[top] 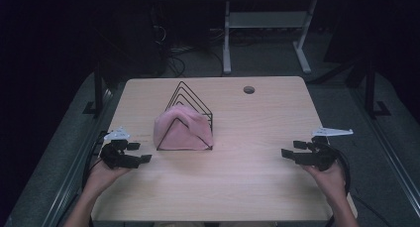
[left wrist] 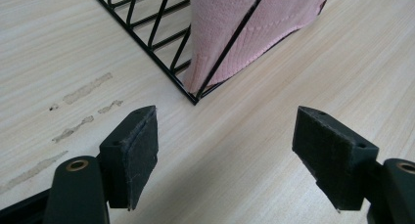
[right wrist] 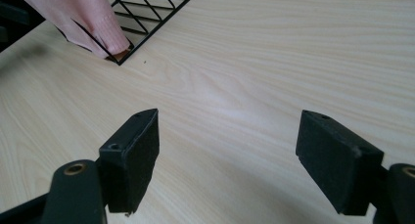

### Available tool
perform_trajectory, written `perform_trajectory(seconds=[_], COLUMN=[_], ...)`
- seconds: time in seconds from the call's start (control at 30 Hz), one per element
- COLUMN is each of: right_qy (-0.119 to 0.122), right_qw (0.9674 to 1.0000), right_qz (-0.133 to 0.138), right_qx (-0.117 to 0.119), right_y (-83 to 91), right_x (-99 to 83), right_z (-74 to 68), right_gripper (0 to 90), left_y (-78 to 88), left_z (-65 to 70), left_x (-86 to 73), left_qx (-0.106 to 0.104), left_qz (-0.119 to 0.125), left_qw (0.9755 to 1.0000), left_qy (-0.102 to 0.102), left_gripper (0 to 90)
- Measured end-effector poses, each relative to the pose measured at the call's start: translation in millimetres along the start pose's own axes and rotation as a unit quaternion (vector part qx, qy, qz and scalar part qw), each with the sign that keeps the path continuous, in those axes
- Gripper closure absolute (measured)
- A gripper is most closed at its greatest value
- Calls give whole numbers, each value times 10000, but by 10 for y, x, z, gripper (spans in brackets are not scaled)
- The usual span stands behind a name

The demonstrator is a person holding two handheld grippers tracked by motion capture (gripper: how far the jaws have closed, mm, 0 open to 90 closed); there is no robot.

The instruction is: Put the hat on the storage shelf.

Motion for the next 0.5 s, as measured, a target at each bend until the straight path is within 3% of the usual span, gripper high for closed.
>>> perform_trajectory(seconds=[0.03, 0.33, 0.5], right_qy=[38, 110, 127], right_qw=[10000, 9998, 9992], right_qz=[26, 87, 335], right_qx=[-19, -149, -198], right_y=[27, 185, 270], right_x=[-32, -198, -309], right_z=[2, -15, -65], right_gripper=[236, 236, 235], left_y=[-2, 41, 71], left_z=[26, 83, 119], left_x=[-8, -18, -101], left_qx=[6, 84, 187], left_qz=[64, 257, 488], left_qw=[9999, 9996, 9982], left_qy=[108, 108, 311], left_gripper=[246, 246, 247])
Point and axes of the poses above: each handheld gripper's, and its own axes: y roughly backward along the jaws, x roughly out of its top, z roughly to its right, the point moved 7 cm from there along -y, roughly forward along the jaws, and after that the axes turned 6 degrees about z, right-handed, at the moved point
